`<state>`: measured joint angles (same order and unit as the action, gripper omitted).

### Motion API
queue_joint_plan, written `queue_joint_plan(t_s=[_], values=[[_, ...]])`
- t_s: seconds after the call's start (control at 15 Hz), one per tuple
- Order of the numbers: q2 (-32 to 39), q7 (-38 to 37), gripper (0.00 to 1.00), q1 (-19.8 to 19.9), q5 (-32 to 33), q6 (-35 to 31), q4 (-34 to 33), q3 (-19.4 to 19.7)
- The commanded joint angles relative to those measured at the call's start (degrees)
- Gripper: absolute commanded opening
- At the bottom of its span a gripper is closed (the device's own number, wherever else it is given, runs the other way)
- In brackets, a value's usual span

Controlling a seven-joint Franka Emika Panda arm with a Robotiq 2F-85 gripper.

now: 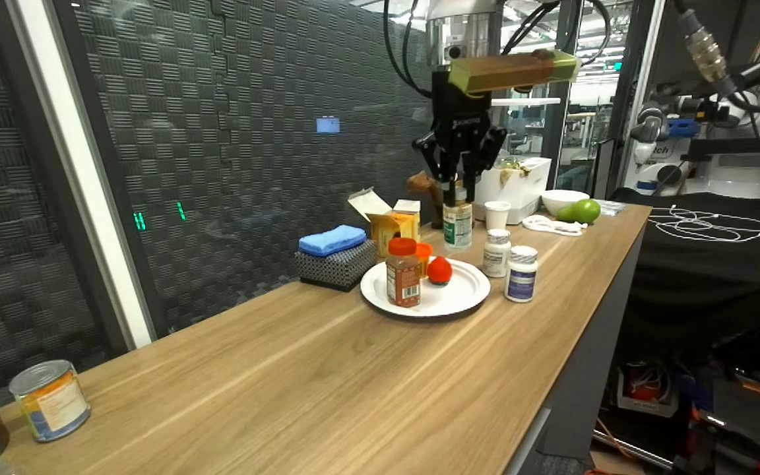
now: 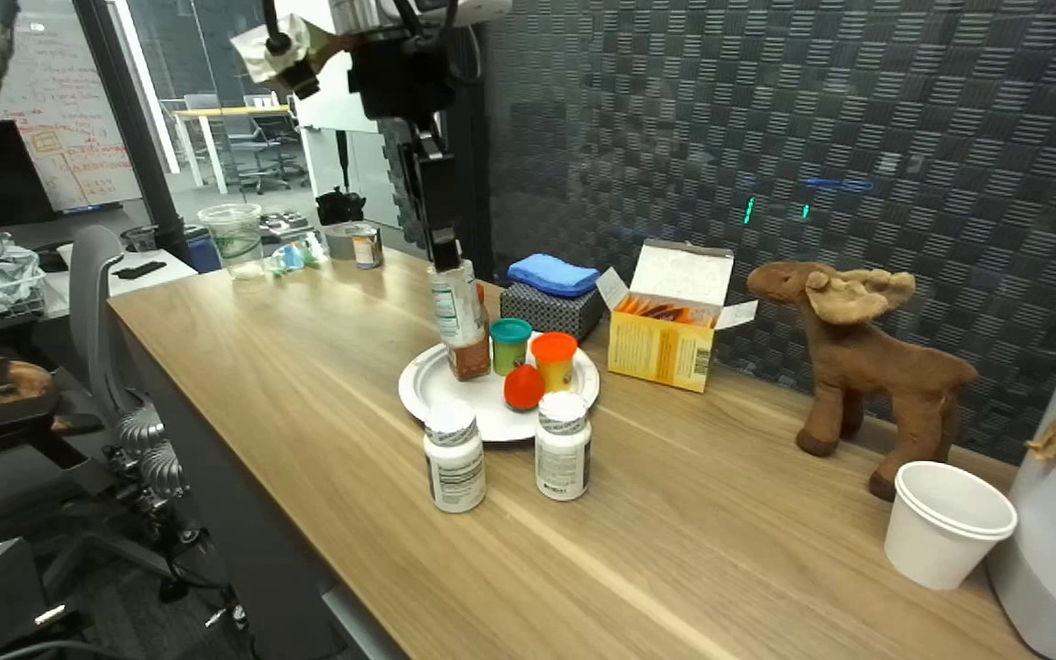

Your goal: Put the bottles on the tray

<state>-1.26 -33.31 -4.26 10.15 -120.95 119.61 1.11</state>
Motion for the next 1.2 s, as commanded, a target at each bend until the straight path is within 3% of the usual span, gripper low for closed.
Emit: queue_joint_plan(t_s=[0.0,0.4,1.13], values=[[-3.5,0.2,0.08,0.9,-0.5,-4.9,5.0,-1.8],[0.7,1.9,0.08,1.1,-0.9,-14.0,5.5,-2.1],[6.2,5.4,0.08,1.3,-3.0,-16.8,3.6,-1.2]])
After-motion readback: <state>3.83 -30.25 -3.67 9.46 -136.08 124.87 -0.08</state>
